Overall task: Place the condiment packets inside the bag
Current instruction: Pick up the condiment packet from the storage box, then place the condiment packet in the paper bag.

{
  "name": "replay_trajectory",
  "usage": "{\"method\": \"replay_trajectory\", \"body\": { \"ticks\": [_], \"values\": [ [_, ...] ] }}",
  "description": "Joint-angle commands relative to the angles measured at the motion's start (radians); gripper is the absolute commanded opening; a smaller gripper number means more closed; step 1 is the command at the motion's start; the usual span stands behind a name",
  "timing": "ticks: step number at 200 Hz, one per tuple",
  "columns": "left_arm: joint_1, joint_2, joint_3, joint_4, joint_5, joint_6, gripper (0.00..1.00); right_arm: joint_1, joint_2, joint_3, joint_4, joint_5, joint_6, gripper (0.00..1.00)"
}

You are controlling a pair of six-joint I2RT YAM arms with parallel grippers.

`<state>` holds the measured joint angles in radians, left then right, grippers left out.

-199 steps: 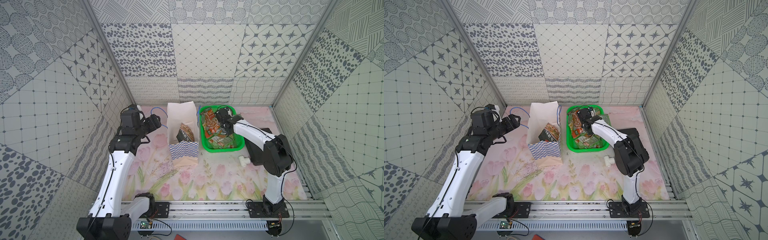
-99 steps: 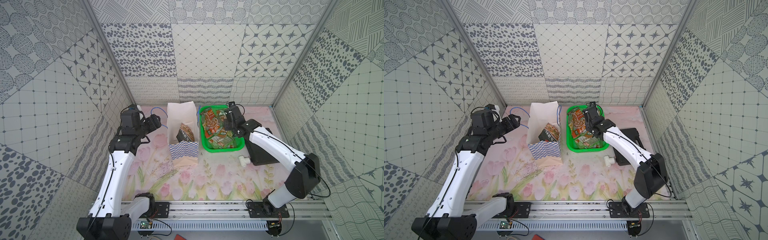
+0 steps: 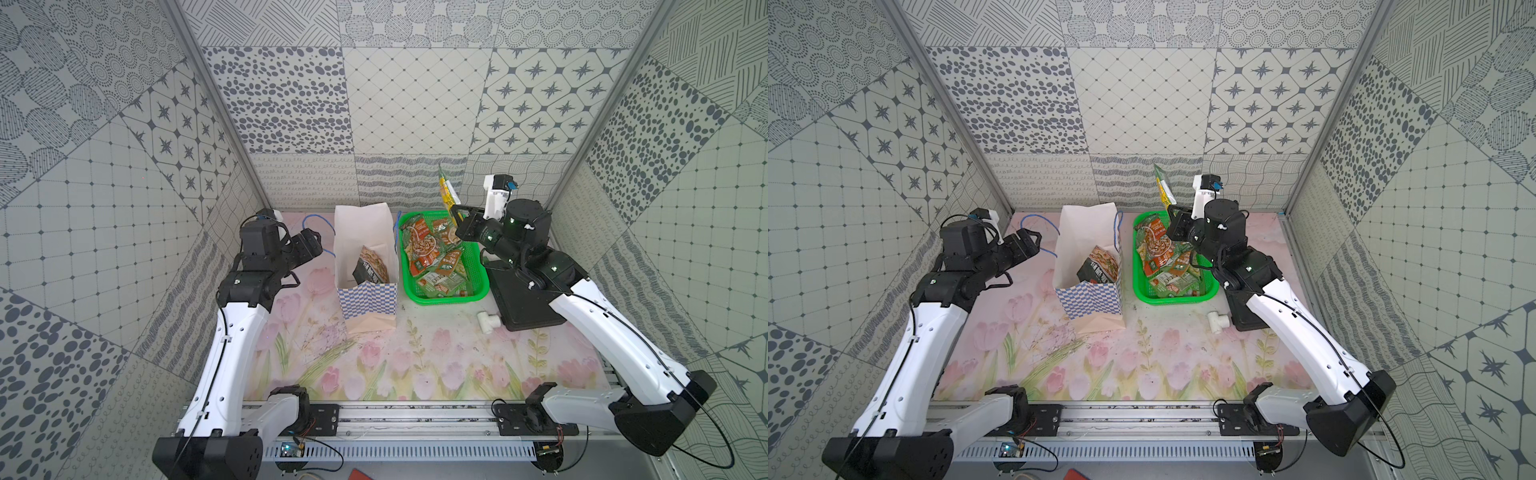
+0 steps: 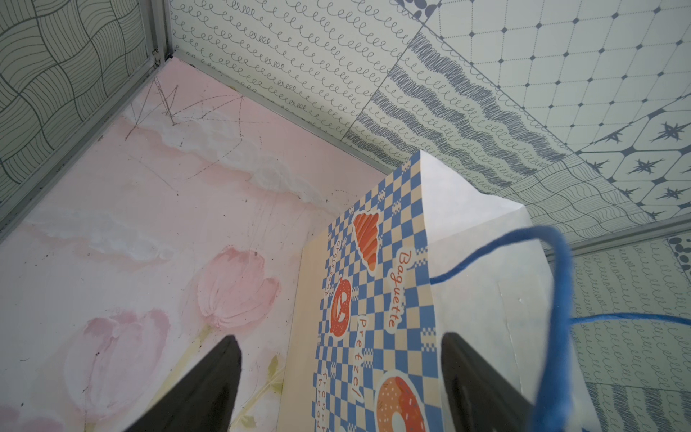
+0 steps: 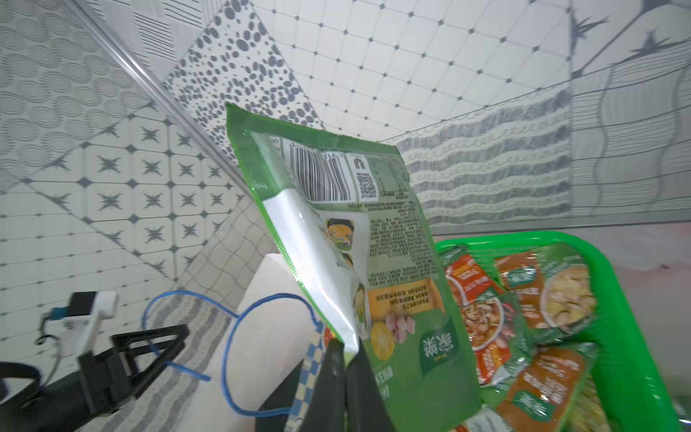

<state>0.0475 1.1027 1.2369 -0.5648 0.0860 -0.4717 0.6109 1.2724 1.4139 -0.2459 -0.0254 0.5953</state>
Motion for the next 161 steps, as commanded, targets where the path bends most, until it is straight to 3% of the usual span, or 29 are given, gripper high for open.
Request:
{"method": "replay_trajectory", "body": {
  "ticks": [1,71,153,161],
  "values": [
    [0.001,-0.009,0.004,0.021,0.017,0.004,0.87,0.062,0.039,0.037,0.239,-0.219,0.151,0.0],
    [0.0,-0.012,0.003,0.023,0.018,0.004,0.87,0.278,0.184,0.124,0.382,-0.229,0.202,0.0],
    [0.0,-0.016,0.004,0.022,0.018,0.002,0.87,0.319,0.344,0.125,0.385,-0.157,0.196,0.0],
    [0.0,-0.017,0.004,0.022,0.016,0.002,0.87,0.318,0.353,0.138,0.365,-0.167,0.189,0.16]
  ]
}}
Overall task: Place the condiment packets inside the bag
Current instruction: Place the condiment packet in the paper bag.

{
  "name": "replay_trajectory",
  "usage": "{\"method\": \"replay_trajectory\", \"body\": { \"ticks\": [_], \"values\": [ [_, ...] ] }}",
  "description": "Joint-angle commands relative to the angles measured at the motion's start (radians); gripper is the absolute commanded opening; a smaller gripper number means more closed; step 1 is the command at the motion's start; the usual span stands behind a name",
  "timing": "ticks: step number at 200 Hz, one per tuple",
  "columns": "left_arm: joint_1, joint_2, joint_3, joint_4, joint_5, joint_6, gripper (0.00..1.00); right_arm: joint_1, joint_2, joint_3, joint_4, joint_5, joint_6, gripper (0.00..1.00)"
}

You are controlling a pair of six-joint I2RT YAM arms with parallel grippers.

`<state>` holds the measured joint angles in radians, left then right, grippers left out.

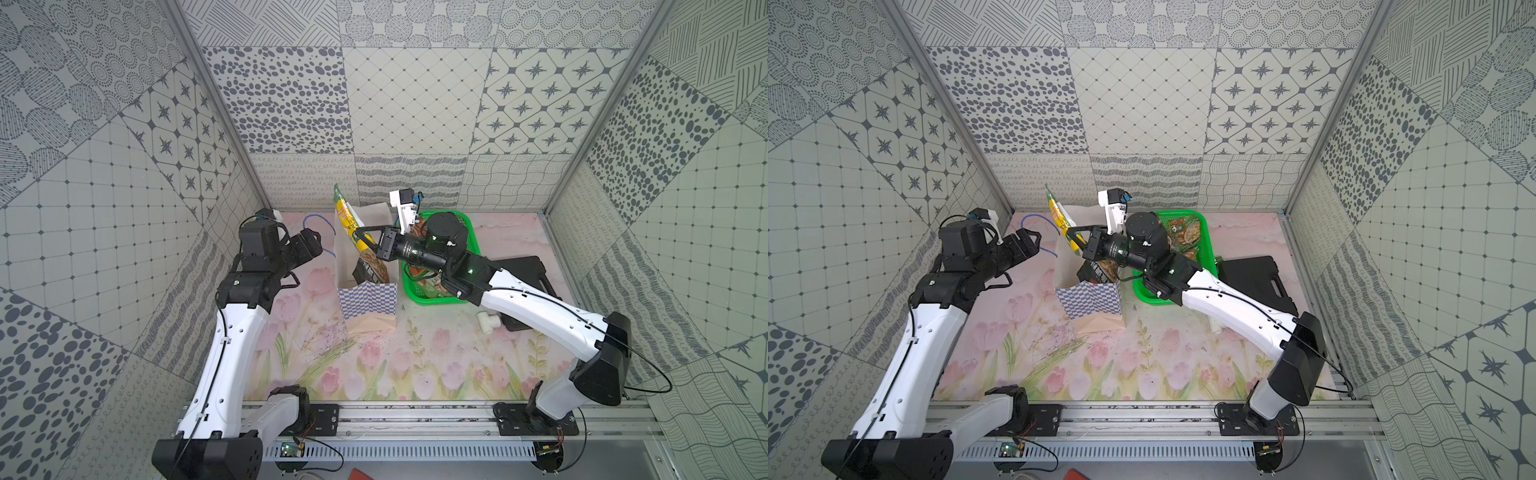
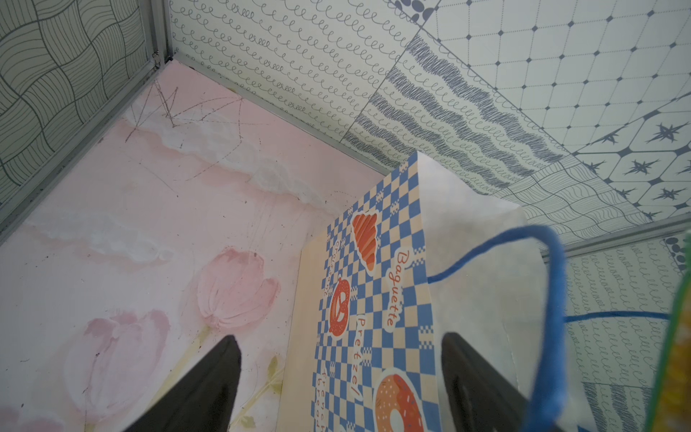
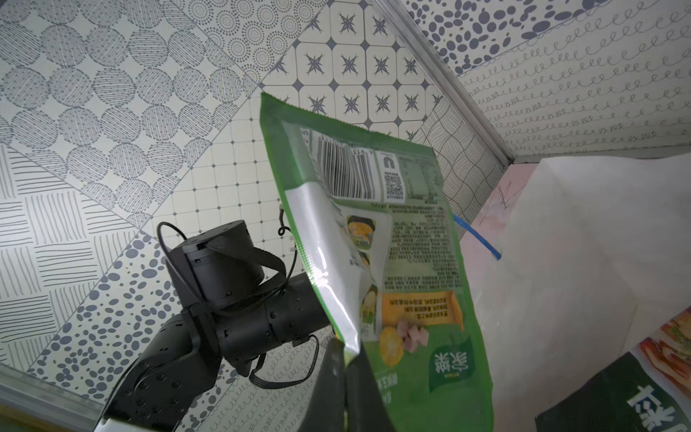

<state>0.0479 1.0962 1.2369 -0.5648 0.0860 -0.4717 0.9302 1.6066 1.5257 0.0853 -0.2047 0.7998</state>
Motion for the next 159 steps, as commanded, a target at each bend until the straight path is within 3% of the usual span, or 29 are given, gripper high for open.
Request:
{"method": "replay_trajectory", "body": {
  "ticks": [1,12,37,70,119,159],
  "values": [
    [0.0,-0.01,0.004,0.023,0.016,0.002,0.87,-0.002,0.021,0.027,0.032,0.012,-0.017,0.18],
    [0.001,-0.012,0.004,0.023,0.015,0.003,0.87,-0.002,0.023,0.034,0.015,0.011,-0.031,0.37],
    [0.0,-0.012,0.003,0.023,0.015,0.002,0.87,-0.002,-0.01,0.032,-0.021,0.035,-0.079,0.57],
    [0.0,-0.01,0.003,0.025,0.02,0.001,0.87,-0.02,-0.065,0.026,-0.089,0.018,-0.158,0.69],
    [-0.002,-0.013,0.0,0.026,0.024,-0.002,0.87,-0.102,-0.195,-0.035,-0.223,0.005,-0.298,0.96],
    [-0.004,-0.012,-0.004,0.031,0.029,-0.007,0.87,-0.223,-0.353,-0.192,-0.235,0.044,-0.323,0.97]
  ]
}}
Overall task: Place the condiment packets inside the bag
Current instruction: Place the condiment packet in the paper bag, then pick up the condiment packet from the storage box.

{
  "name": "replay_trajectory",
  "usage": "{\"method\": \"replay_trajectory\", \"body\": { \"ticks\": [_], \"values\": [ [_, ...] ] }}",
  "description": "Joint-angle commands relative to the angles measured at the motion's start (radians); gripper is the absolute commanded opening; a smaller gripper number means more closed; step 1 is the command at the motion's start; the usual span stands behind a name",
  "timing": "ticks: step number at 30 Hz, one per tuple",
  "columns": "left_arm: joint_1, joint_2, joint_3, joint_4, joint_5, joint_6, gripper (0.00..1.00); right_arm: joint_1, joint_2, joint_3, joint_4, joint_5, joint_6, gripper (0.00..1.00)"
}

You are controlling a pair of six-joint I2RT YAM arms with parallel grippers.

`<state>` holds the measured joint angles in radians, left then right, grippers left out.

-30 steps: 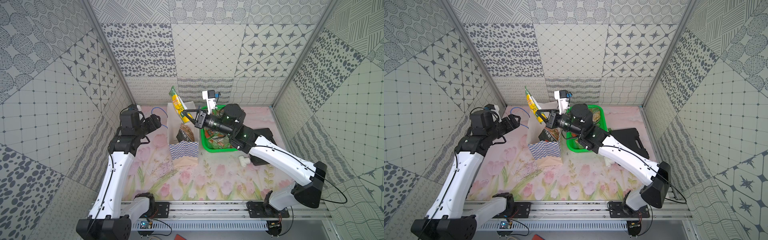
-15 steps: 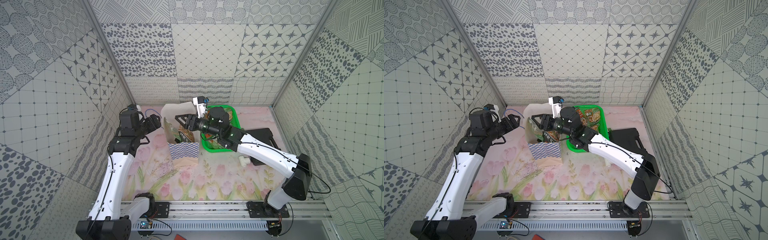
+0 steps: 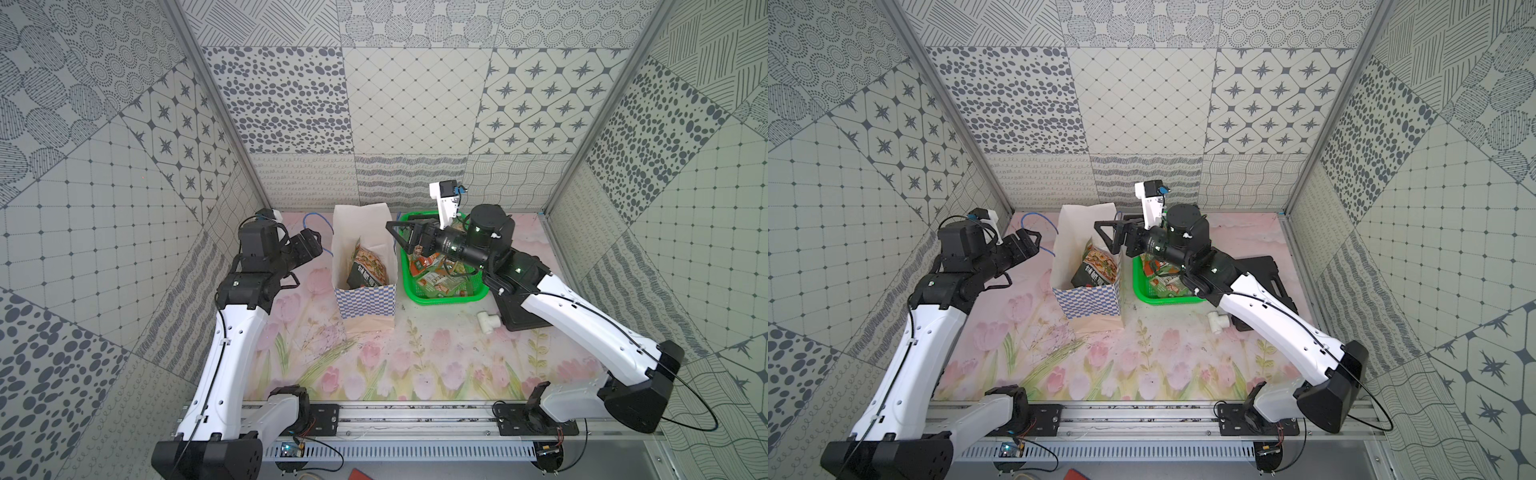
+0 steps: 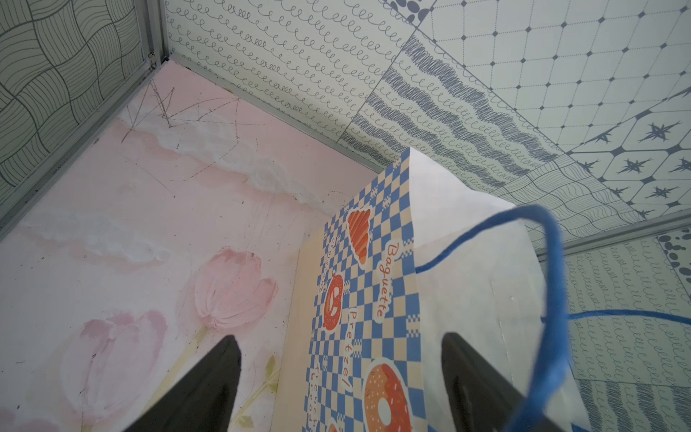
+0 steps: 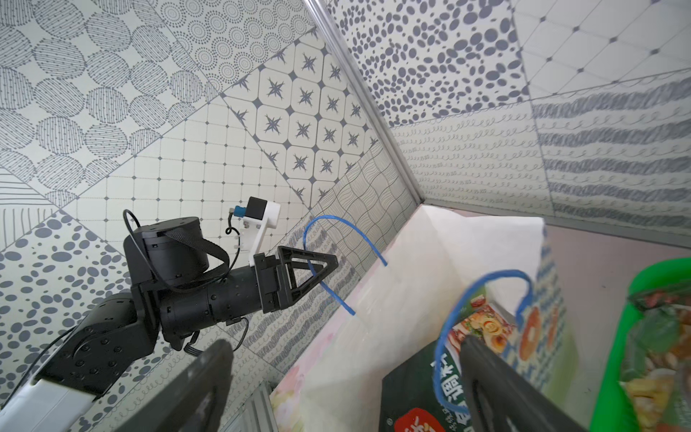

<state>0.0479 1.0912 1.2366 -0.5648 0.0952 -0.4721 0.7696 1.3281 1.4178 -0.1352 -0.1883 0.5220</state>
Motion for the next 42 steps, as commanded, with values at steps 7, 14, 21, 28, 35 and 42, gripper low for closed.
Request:
{"method": "replay_trajectory", "body": {
  "ticks": [7,14,21,28,35,42],
  "values": [
    [-0.002,-0.005,-0.002,0.031,0.025,-0.01,0.94,-0.228,-0.092,-0.189,0.014,0.069,-0.03,0.96],
    [-0.002,0.002,-0.002,0.03,0.025,-0.011,0.96,-0.269,0.171,-0.107,-0.055,0.09,-0.068,0.85],
    [-0.001,0.006,0.0,0.028,0.019,-0.007,0.96,-0.264,0.428,0.031,-0.1,0.077,-0.08,0.68],
    [0.0,0.009,0.001,0.026,0.023,-0.008,0.96,-0.236,0.595,0.157,-0.119,0.03,-0.094,0.58],
    [0.002,-0.001,0.001,0.026,0.021,-0.008,0.96,-0.228,0.724,0.272,-0.18,0.023,-0.073,0.5],
    [0.002,-0.008,0.002,0.026,0.022,-0.008,0.96,-0.221,0.809,0.35,-0.219,0.037,-0.061,0.42]
  ]
}}
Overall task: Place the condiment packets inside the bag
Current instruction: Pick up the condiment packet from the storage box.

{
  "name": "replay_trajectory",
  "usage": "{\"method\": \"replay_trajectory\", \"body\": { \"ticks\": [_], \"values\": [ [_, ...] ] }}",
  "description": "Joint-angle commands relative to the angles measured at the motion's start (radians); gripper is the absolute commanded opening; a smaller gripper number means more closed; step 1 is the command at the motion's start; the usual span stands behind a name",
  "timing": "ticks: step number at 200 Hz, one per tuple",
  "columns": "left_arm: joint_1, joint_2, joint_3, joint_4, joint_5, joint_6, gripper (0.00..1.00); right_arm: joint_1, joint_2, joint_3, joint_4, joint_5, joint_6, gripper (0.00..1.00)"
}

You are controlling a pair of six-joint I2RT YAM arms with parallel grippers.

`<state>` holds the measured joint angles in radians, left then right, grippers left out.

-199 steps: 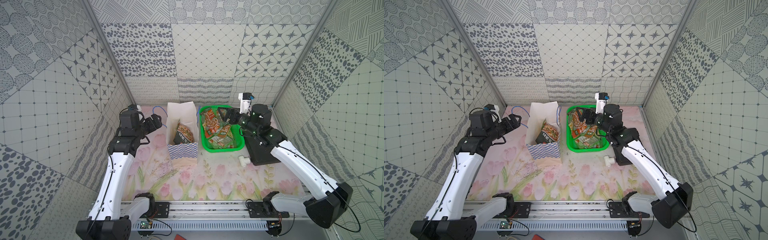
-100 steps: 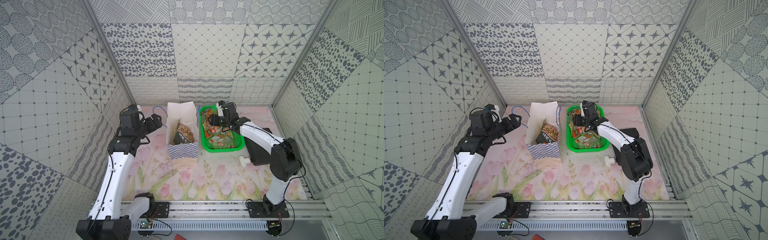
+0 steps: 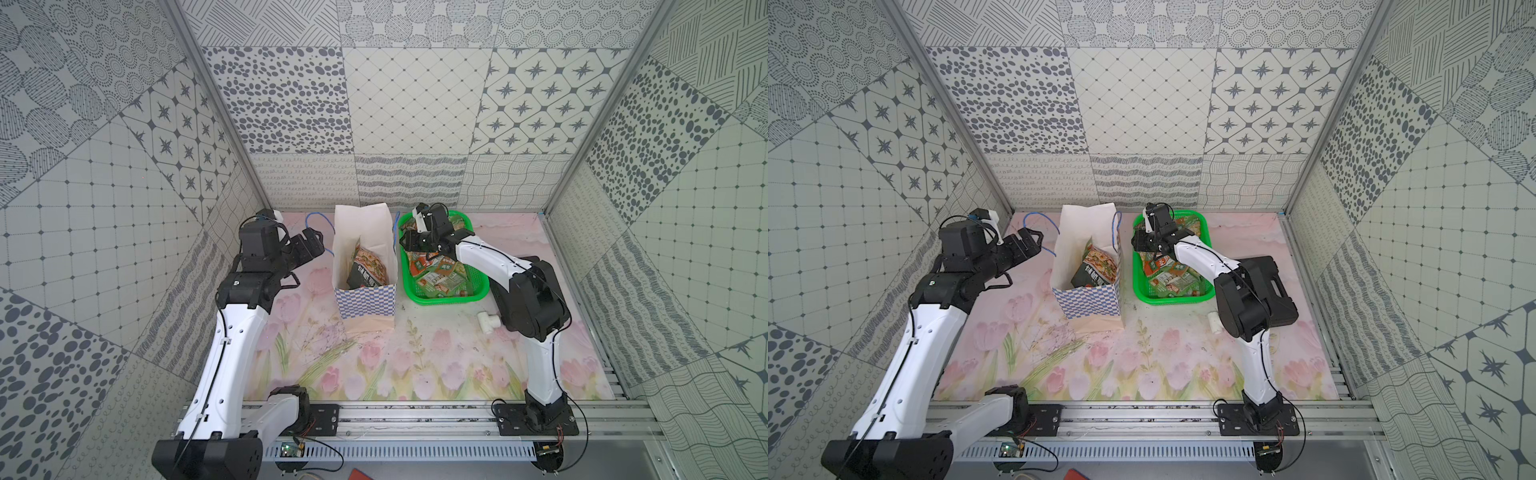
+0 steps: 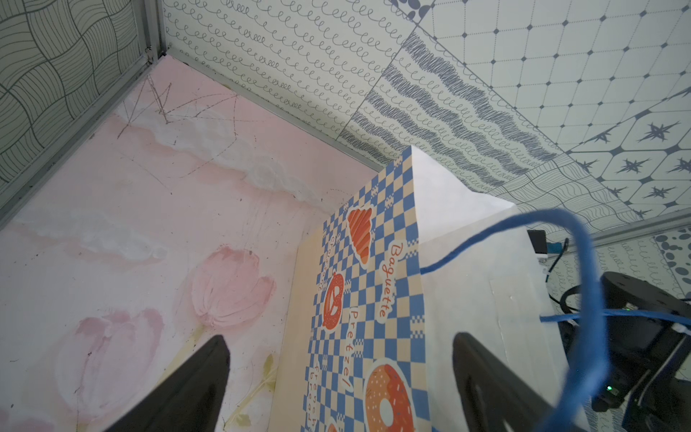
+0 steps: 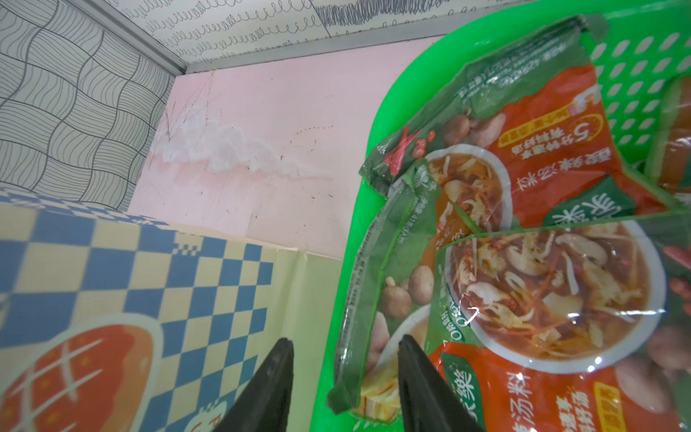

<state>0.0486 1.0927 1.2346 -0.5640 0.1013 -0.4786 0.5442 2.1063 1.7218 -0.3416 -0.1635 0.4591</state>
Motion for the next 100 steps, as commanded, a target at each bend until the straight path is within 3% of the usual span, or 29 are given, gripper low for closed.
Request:
{"method": "replay_trajectory", "body": {
  "ticks": [1,29,53,100],
  "values": [
    [0.002,-0.01,0.004,0.026,0.015,-0.002,0.96,0.005,0.039,0.055,-0.017,0.013,0.004,0.41],
    [0.003,-0.012,0.003,0.027,0.02,-0.003,0.96,0.004,0.053,0.069,-0.023,0.021,0.011,0.24],
    [0.003,-0.011,0.003,0.027,0.017,-0.002,0.96,0.004,0.03,0.058,-0.023,0.031,0.019,0.0],
    [0.002,-0.006,0.002,0.027,0.017,-0.003,0.96,0.006,-0.149,-0.041,-0.016,0.108,0.002,0.0]
  ]
}}
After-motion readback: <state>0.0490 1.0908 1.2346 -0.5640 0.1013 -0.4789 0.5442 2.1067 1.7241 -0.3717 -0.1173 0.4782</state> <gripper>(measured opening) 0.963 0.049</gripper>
